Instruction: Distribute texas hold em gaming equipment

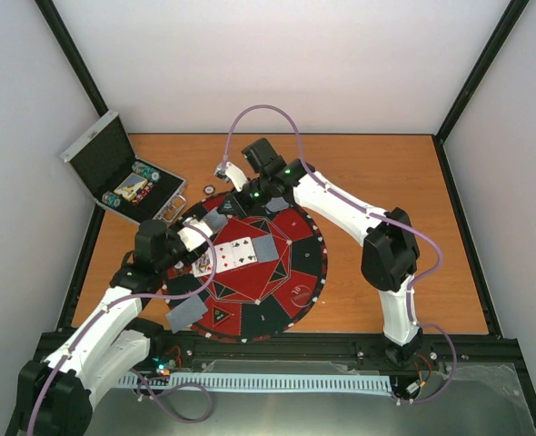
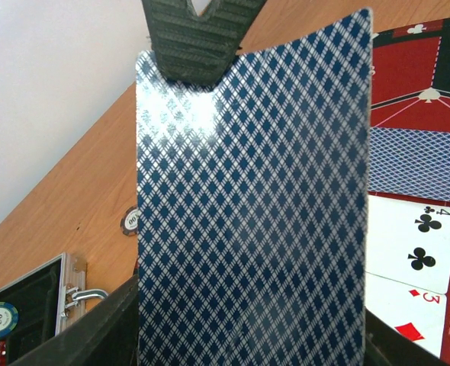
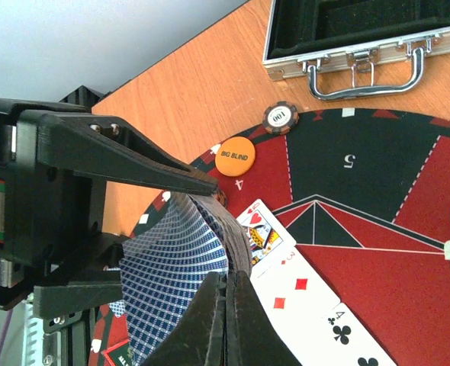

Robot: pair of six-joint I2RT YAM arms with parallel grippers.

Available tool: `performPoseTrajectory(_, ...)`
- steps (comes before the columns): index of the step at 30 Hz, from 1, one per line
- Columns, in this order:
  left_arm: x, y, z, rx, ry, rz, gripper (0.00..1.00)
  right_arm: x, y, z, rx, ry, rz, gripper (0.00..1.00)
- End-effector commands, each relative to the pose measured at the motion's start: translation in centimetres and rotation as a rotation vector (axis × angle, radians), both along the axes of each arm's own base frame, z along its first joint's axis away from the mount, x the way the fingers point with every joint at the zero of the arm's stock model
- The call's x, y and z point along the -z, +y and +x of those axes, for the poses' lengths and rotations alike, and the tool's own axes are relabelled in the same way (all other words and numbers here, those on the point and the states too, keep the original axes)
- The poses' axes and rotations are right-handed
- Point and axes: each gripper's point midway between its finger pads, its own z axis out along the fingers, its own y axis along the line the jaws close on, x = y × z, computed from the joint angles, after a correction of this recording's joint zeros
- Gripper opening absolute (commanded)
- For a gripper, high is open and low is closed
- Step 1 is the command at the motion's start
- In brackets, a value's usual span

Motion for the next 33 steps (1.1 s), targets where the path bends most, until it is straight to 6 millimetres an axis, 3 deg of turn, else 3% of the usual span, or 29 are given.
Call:
performPoseTrajectory(1,-1.2,-0.3,0.2,0.014,-0.024,-0.023,0.53,-3.5,-0.1,-0.1,-0.007,-0.042,0.077,0.03)
performPoseTrajectory(9,-1.1,-0.3,0.2,0.010,-0.010,-0.032,0.53,-1.7,0.3,-0.3,0.005,0.027,0.065,0.03)
performPoseTrajectory(15,-1.3,-0.4,0.3,0.012,-0.017,-0.031,0.53,-0.2,0.1,-0.3,0.005,0.053,0.034,0.19)
performPoseTrajectory(22,-1.4,-0.4,0.3,0.013,-0.019,-0.031,0.53,0.7,0.1,-0.4,0.002,0.077,0.014,0.24)
performPoseTrajectory(26,-1.5,-0.4,0.4,0.013,-0.020,-0.029,0.53,1.3,0.0,-0.3,0.012,0.079,-0.009,0.33)
performPoseTrajectory(31,-1.4,-0.4,0.3,0.014,-0.018,-0.029,0.53,1.6,-0.1,-0.2,0.021,0.081,-0.021,0.34)
performPoseTrajectory(33,-1.4,-0.4,0.3,0.016,-0.017,-0.030,0.53,1.5,0.0,-0.3,0.012,0.093,-0.012,0.29)
